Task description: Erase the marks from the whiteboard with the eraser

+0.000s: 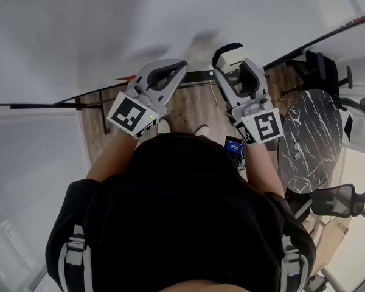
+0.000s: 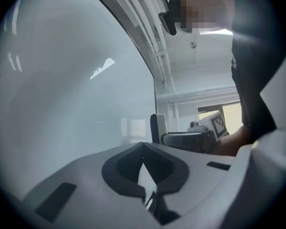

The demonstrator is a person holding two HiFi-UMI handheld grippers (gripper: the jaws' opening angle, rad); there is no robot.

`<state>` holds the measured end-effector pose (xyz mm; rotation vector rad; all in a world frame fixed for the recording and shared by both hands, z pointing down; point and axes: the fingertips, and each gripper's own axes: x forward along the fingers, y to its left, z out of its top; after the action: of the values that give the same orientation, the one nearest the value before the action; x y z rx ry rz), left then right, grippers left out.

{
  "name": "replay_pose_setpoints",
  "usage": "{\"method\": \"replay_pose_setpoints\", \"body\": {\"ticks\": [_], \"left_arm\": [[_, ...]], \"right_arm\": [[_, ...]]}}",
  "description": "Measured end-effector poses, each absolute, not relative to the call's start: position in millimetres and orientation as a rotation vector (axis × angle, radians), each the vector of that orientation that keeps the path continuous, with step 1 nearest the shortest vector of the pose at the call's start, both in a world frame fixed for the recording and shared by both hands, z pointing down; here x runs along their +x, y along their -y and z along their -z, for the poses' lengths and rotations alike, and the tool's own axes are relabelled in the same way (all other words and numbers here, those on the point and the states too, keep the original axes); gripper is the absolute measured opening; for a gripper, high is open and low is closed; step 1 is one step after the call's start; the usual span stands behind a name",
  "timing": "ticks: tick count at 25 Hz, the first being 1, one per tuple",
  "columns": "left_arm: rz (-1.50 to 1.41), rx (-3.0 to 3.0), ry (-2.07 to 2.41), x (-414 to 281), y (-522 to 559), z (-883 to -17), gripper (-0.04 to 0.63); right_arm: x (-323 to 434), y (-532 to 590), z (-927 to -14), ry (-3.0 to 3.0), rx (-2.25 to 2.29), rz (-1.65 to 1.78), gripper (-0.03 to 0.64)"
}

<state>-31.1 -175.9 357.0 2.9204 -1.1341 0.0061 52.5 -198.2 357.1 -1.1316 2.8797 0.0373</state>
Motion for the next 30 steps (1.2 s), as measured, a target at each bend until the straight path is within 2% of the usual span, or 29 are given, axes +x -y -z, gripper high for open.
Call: {"method": "replay_pose_setpoints", "body": {"ticks": [30], "left_arm": [[-0.023,2.932,1.097,-21,179,-364,0.005]], "right_arm": [[49,202,-371,-2.909,-1.093,0.002,0.242]]}}
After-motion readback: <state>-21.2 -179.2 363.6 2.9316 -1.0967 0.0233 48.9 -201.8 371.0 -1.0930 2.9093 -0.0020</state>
